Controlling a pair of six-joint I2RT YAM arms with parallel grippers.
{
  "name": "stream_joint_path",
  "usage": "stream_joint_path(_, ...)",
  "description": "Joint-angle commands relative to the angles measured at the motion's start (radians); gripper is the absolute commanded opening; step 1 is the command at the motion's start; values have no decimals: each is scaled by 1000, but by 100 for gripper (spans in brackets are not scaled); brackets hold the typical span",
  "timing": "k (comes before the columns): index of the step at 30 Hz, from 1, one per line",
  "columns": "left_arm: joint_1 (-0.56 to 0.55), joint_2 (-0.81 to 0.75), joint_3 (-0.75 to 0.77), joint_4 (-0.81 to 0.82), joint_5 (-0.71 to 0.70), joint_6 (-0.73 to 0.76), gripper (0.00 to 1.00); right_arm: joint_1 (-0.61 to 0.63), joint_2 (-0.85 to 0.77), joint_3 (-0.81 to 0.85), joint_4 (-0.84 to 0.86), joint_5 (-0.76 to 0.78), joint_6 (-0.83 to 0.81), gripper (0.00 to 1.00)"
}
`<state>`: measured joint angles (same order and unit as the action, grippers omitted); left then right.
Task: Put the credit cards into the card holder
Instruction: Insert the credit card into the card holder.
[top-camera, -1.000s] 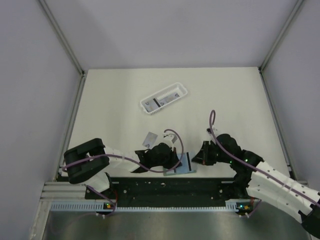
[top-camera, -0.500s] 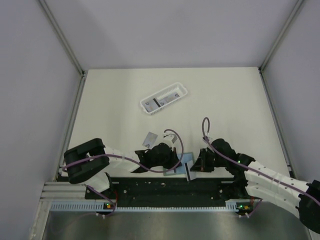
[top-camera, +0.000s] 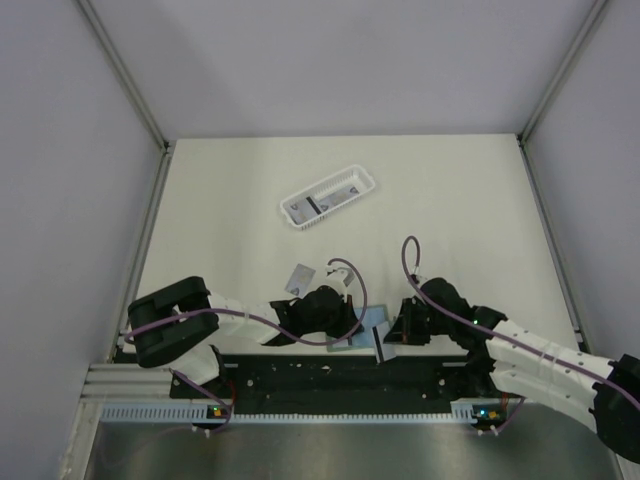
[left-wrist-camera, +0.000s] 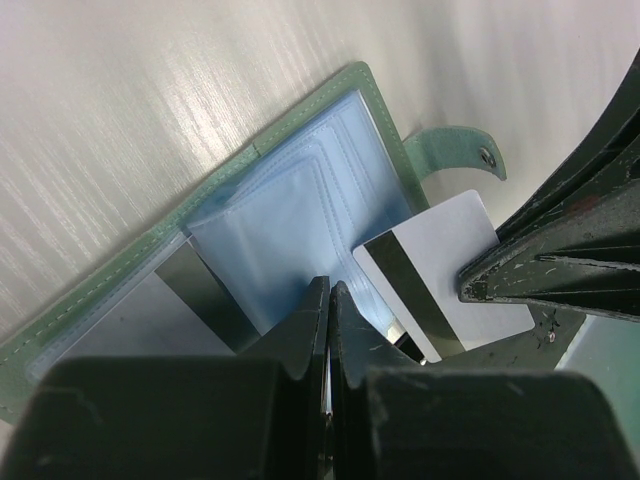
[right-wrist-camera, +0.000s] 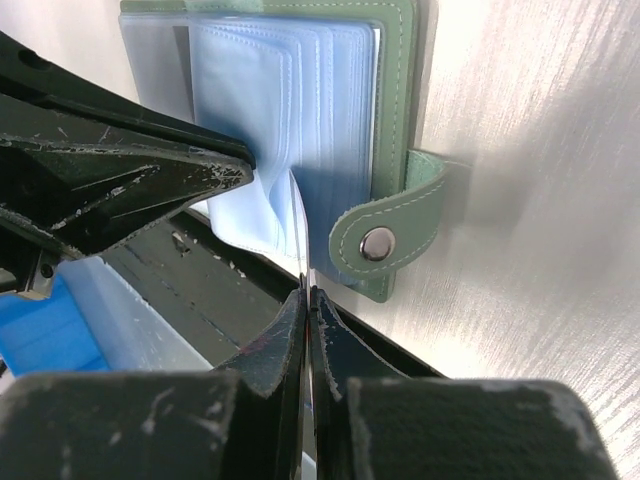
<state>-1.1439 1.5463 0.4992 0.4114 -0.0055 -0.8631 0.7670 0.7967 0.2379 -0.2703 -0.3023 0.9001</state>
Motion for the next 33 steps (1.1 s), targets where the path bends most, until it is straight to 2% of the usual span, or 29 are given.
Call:
stream_joint_path(1, 0, -2, -19, -88, -24, 19, 0, -12, 21, 40, -21, 37, -13, 0)
stream_joint_path(8, 0, -3, -21, -83, -24, 16, 0, -11, 35, 37, -15, 38, -13, 0)
stream_joint_path(22, 0, -26, -25, -59, -10, 29, 0, -11, 91, 6, 103, 40, 33, 0)
stream_joint_path(33, 0, -164, -57, -14, -7, 41, 0, -12, 137, -22, 169, 49, 48, 0)
